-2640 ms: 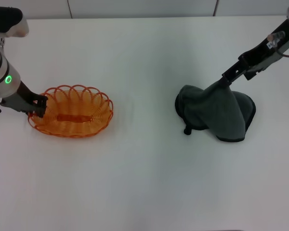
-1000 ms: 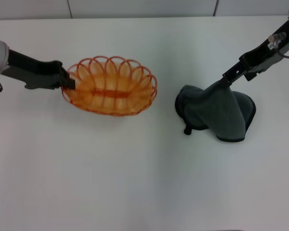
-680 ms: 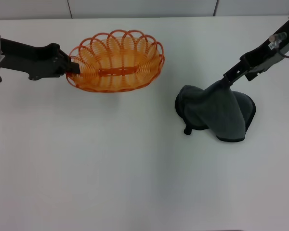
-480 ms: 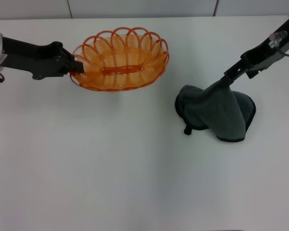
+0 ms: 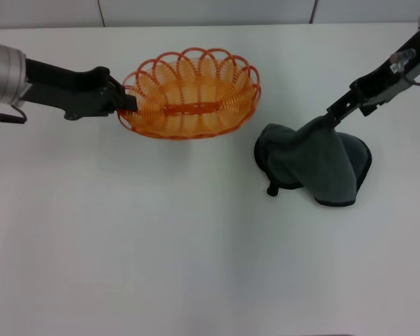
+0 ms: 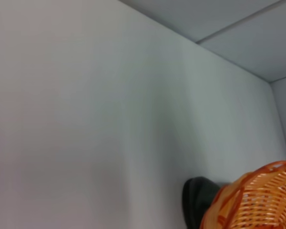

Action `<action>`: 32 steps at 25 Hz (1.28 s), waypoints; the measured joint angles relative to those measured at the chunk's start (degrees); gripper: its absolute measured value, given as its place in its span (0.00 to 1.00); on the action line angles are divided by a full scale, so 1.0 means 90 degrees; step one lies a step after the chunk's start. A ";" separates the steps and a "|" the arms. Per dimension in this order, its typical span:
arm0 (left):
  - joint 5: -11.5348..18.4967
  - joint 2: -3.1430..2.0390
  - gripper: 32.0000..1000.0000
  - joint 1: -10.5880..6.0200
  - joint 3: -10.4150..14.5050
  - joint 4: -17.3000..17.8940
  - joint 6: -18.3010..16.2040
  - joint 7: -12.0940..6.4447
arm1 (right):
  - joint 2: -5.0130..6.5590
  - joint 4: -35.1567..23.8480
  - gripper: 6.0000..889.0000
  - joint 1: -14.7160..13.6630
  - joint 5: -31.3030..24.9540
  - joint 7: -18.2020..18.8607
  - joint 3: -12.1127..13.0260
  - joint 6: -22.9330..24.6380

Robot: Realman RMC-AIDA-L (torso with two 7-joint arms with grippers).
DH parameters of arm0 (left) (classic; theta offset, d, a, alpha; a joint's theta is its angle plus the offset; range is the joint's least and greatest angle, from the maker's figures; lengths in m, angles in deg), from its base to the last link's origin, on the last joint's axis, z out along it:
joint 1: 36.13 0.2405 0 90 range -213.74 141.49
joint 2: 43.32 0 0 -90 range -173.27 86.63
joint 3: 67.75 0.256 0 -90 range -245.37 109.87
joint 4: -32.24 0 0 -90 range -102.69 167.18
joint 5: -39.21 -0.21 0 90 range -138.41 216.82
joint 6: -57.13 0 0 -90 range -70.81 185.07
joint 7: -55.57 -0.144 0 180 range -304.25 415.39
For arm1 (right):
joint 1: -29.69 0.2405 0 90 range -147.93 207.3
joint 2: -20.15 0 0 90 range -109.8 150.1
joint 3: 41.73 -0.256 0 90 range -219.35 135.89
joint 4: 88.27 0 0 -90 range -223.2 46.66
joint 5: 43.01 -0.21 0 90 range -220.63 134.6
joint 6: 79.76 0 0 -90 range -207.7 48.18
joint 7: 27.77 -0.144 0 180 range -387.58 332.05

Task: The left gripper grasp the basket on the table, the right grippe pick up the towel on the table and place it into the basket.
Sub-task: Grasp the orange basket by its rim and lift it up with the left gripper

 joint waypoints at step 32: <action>-0.0226 0.0117 0.06 -0.0141 0.0010 -0.0075 -0.0089 -0.0075 | -0.0468 0.0795 0.97 0.0036 -0.0006 0.0818 0.0557 0.1515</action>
